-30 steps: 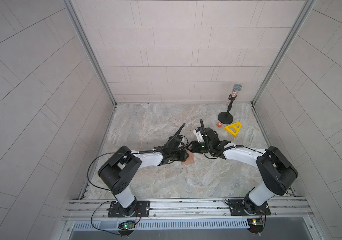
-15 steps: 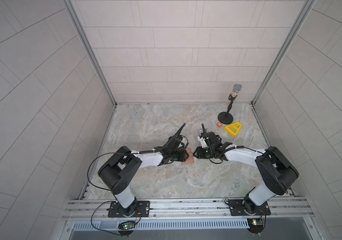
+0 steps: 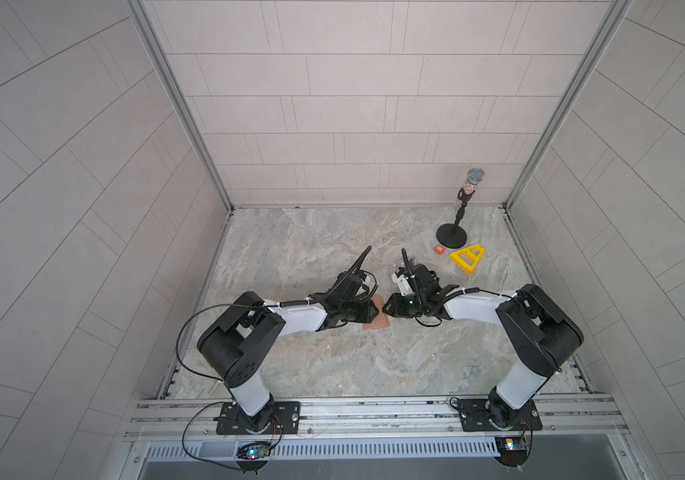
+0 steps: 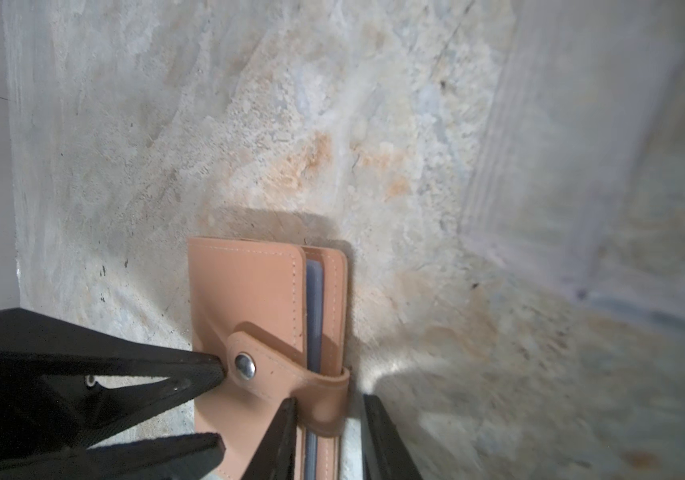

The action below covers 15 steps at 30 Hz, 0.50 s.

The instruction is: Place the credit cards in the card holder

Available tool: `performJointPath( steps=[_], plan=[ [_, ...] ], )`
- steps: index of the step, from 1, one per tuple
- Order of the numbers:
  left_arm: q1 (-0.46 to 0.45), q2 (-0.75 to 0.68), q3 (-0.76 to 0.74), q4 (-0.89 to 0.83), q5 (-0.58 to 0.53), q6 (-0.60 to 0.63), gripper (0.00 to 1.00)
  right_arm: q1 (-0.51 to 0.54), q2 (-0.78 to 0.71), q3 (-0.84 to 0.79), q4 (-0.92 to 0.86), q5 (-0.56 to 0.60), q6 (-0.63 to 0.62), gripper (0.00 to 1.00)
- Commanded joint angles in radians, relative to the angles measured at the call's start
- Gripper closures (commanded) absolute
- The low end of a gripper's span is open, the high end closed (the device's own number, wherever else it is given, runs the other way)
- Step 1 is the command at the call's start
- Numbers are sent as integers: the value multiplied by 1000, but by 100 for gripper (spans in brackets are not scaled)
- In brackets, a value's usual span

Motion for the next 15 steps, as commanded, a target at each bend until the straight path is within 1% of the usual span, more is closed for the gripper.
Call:
performJointPath(
  steps=[1,6,12,15],
  plan=[
    [-2,37,-1,-33,9,4,65,-2,11,3,-2,-14,-1,71],
    [-2,32,1,-37,-5,1,65,-2,1,-2,-2,-35,-6,70],
    [-1,27,1,-47,-14,3,65,-1,-26,-6,-10,-37,-22,59],
    [-2,28,2,-47,-13,5,65,-4,-24,-5,-2,-31,-17,57]
  ],
)
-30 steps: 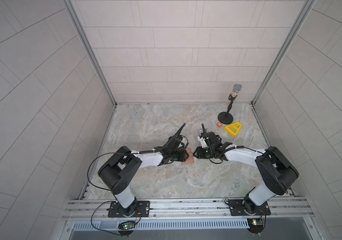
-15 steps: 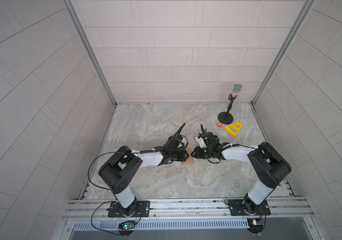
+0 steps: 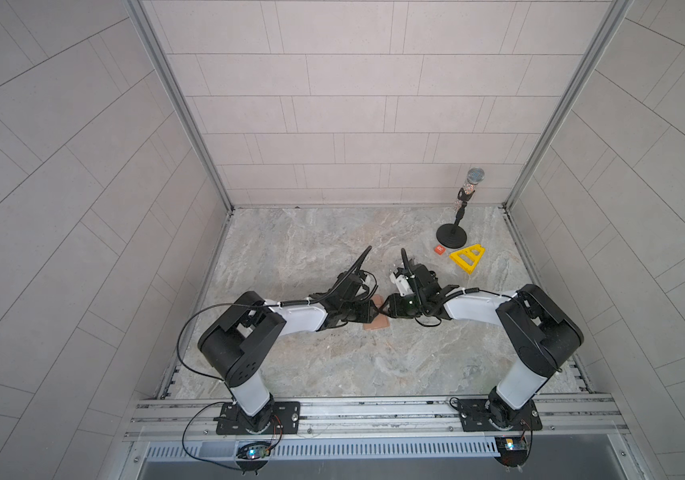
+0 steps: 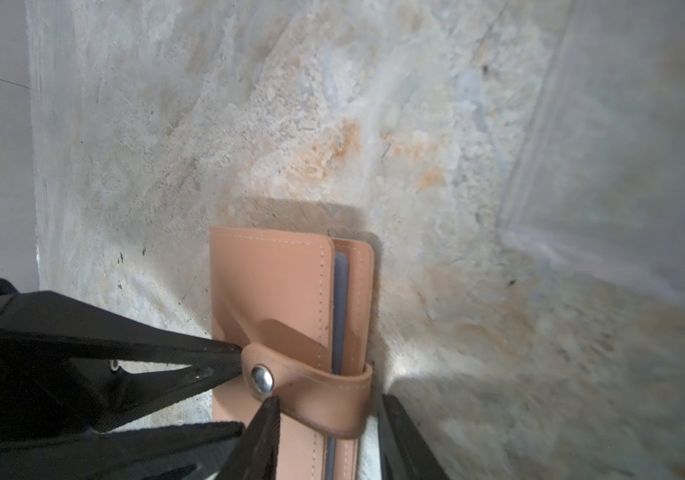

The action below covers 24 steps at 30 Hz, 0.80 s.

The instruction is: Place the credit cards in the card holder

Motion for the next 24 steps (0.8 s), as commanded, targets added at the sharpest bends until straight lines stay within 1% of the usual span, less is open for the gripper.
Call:
performJointPath(
  steps=[1,7,13,16,21,24],
  plan=[
    [-2,25,3,-54,-14,6,65,-6,-19,-5,-2,3,-4,58],
    [-1,24,6,-60,-13,10,65,-27,-11,-18,58,-39,18,58],
    [-2,28,10,-63,-12,11,65,-37,-30,-44,106,-82,22,50],
    [-2,28,11,-63,-12,12,65,-45,-27,-49,122,-91,29,50],
    [-1,27,11,-65,-11,12,65,-58,-27,-72,204,-149,59,48],
    [-1,29,10,-67,-13,13,65,-65,-22,-80,214,-150,68,48]
  ],
)
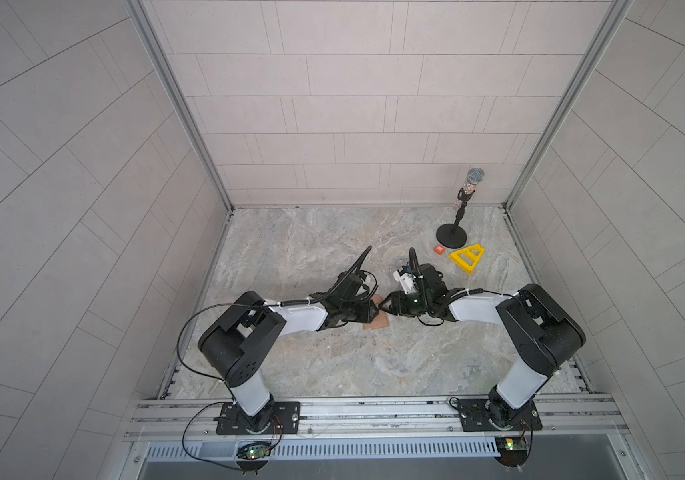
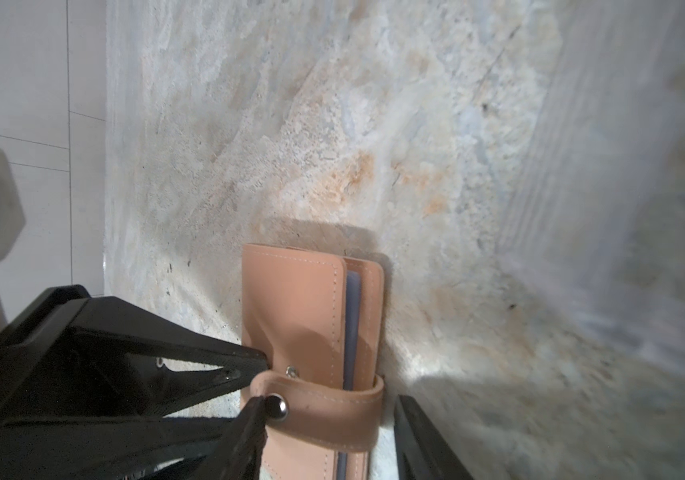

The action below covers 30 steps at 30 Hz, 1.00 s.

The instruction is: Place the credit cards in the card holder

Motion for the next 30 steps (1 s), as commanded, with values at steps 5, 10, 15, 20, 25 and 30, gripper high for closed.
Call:
performJointPath(
  steps=[5,10,15,20,25,30],
  plan=[
    [-2,25,1,-54,-13,11,65,-16,10,-7,44,-24,28,53],
    [-1,24,0,-55,-14,13,65,-18,40,-7,67,-32,43,62],
    [-1,23,1,-57,-17,14,65,-20,65,-7,67,-28,44,66],
    [-2,22,1,-57,-18,13,65,-20,83,-4,76,-38,48,70],
    [-1,23,5,-58,-19,12,65,-19,96,-1,76,-46,48,71],
    [-2,31,10,-59,-19,12,65,-18,115,1,69,-50,45,73]
  ],
)
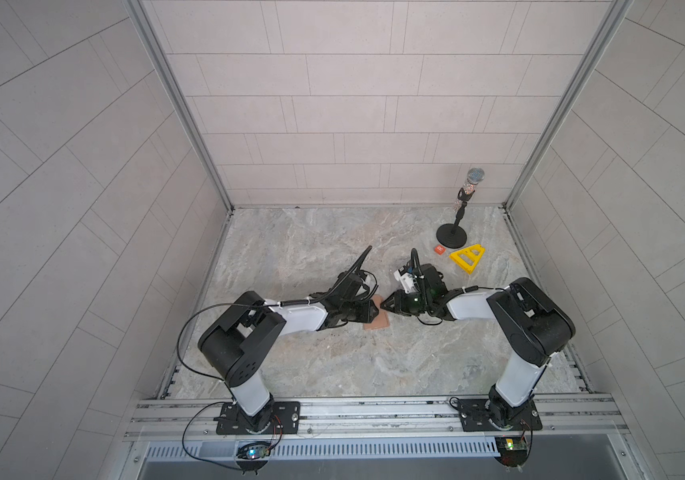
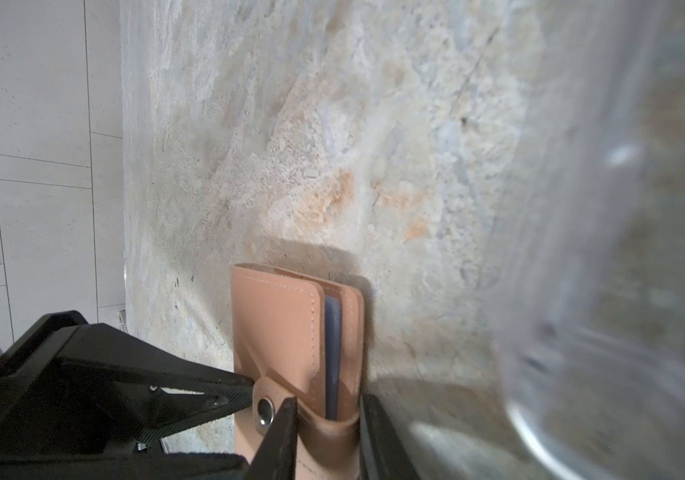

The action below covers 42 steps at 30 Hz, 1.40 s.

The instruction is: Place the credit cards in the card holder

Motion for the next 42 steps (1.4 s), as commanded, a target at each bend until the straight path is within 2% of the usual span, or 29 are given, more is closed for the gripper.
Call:
performJointPath(
  steps=[1,12,19,28,38,42],
  plan=[
    [-2,34,9,-55,-16,12,65,7,37,2,-31,2,3,74],
    [-2,39,21,-63,-16,12,65,27,23,22,-114,30,-59,76],
    [-1,53,33,-65,-13,13,65,45,42,47,-152,37,-84,74],
    [-1,53,52,-88,-4,22,65,74,49,72,-263,149,-139,74],
    [-2,-52,95,-233,-82,90,58,93,72,76,-285,205,-152,75],
    [0,-68,114,-254,-83,106,59,95,73,77,-285,207,-150,76]
  ],
)
